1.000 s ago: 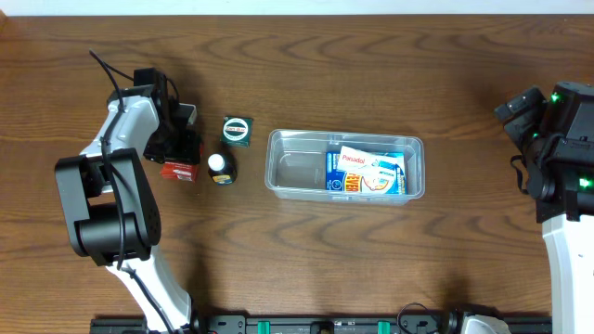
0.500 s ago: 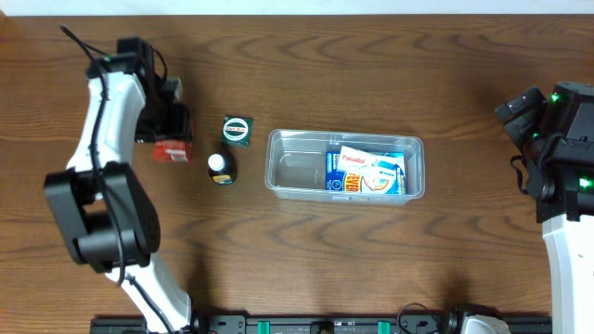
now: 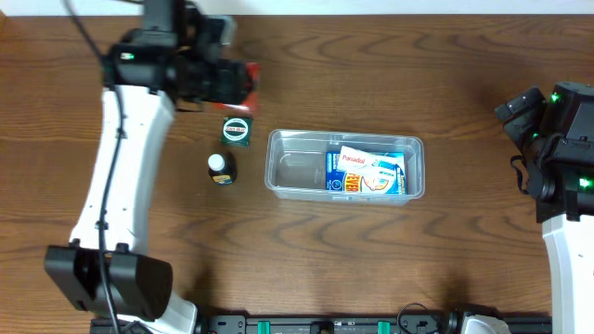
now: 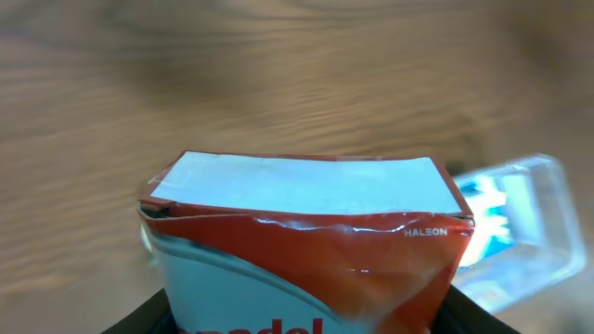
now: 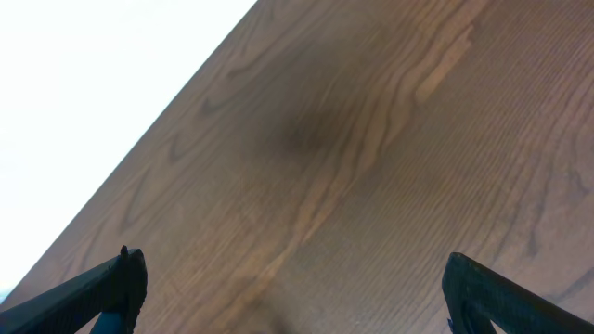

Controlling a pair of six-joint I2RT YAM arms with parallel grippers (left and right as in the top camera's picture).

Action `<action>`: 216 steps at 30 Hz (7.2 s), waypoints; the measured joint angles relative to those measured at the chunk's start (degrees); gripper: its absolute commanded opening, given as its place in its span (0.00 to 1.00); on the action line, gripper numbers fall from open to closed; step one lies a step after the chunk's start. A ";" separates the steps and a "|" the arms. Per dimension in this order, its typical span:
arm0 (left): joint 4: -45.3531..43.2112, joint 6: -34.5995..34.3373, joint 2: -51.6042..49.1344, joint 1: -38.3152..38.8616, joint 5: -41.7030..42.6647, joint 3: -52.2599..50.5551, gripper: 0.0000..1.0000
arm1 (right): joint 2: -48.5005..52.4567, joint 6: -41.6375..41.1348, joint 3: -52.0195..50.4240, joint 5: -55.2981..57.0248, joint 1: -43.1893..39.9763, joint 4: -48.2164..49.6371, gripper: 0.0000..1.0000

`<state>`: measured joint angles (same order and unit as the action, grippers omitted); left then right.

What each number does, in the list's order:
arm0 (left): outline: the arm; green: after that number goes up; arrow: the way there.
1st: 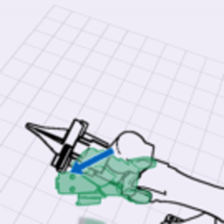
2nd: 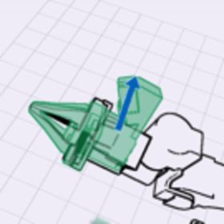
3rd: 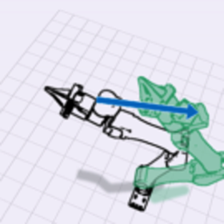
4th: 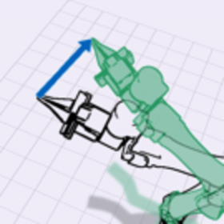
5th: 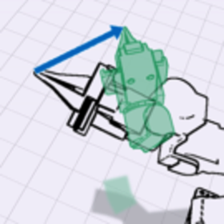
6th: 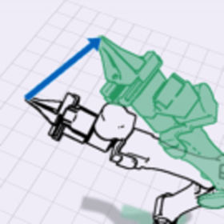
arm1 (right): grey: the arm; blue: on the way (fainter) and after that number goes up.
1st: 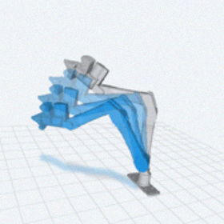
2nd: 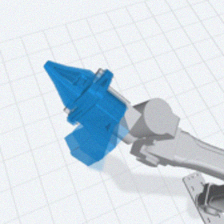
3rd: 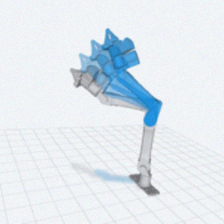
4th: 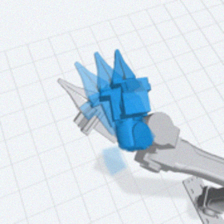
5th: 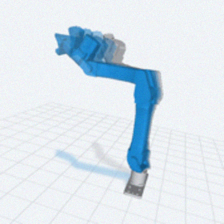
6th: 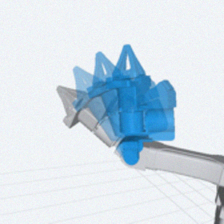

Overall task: Pack container
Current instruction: 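Lift the red box and carry it right over the container, then lower the red box upright into the container's left end, then open the left gripper and lift it back toward the left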

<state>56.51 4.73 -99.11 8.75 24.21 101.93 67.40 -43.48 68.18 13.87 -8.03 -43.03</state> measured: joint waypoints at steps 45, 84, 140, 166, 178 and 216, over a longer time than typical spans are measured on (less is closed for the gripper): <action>1.99 -30.10 -15.67 23.71 -19.93 -1.81 0.57 | 0.00 0.00 0.00 0.00 0.00 0.00 0.99; 5.57 -31.74 -15.78 24.20 -19.93 -3.98 0.55 | 0.00 0.00 0.00 0.00 0.00 0.00 0.99; -9.55 -31.74 -15.93 25.44 -19.93 -16.15 0.56 | 0.00 0.00 0.00 0.00 0.00 0.00 0.99; -10.54 -31.71 -15.93 25.44 -19.93 -16.15 0.76 | 0.00 0.00 0.00 0.00 0.00 0.00 0.99; -10.91 -31.71 -15.93 25.44 -19.93 -16.15 0.78 | 0.00 0.00 0.00 0.00 0.00 0.00 0.99; -5.92 -12.92 2.86 -6.73 -14.84 -10.38 0.98 | 0.00 0.00 0.00 0.00 0.00 0.00 0.99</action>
<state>50.59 -8.19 -96.25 2.02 9.37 91.55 67.40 -43.48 68.18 13.87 -8.03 -43.03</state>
